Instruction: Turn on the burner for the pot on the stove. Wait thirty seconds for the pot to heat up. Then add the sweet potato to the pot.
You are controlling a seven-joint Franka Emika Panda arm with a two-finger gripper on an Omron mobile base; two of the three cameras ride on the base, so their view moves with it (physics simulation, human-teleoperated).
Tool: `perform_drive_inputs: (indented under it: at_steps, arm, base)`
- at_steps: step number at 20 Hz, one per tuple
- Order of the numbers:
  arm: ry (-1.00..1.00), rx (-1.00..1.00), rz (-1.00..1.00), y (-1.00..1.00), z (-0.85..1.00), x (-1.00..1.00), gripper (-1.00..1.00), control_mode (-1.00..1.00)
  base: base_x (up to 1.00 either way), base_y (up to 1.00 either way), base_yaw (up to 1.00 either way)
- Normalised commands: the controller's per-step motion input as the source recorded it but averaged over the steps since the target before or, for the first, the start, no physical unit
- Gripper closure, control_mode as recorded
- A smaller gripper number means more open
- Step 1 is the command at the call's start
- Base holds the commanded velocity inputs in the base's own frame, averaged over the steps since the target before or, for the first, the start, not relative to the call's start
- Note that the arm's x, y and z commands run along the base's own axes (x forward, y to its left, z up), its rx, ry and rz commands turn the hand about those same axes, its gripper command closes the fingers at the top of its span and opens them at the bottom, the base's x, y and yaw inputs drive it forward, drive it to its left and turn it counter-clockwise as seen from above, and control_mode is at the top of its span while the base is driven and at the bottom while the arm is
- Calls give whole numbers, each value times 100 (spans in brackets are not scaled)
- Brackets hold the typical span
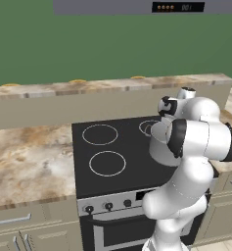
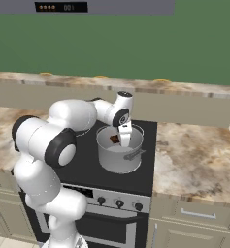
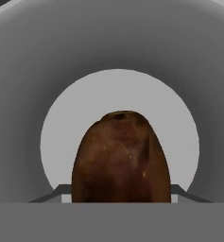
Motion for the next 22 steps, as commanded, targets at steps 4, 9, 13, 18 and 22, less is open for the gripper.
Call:
perform_drive_inputs:
  at_steps: [4, 9, 13, 18, 22]
  arm:
    - [0, 0, 0, 0, 0, 0, 100, -100]
    - [0, 0, 0, 0, 0, 0, 100, -100]
    - [0, 0, 0, 0, 0, 0, 100, -100]
    - [0, 0, 0, 0, 0, 0, 100, -100]
    - [0, 0, 0, 0, 0, 0, 100, -100]
  base:
    - [0, 0, 0]
    - [0, 0, 0]
    - [0, 0, 0]
    - [0, 0, 0]
    - [0, 0, 0]
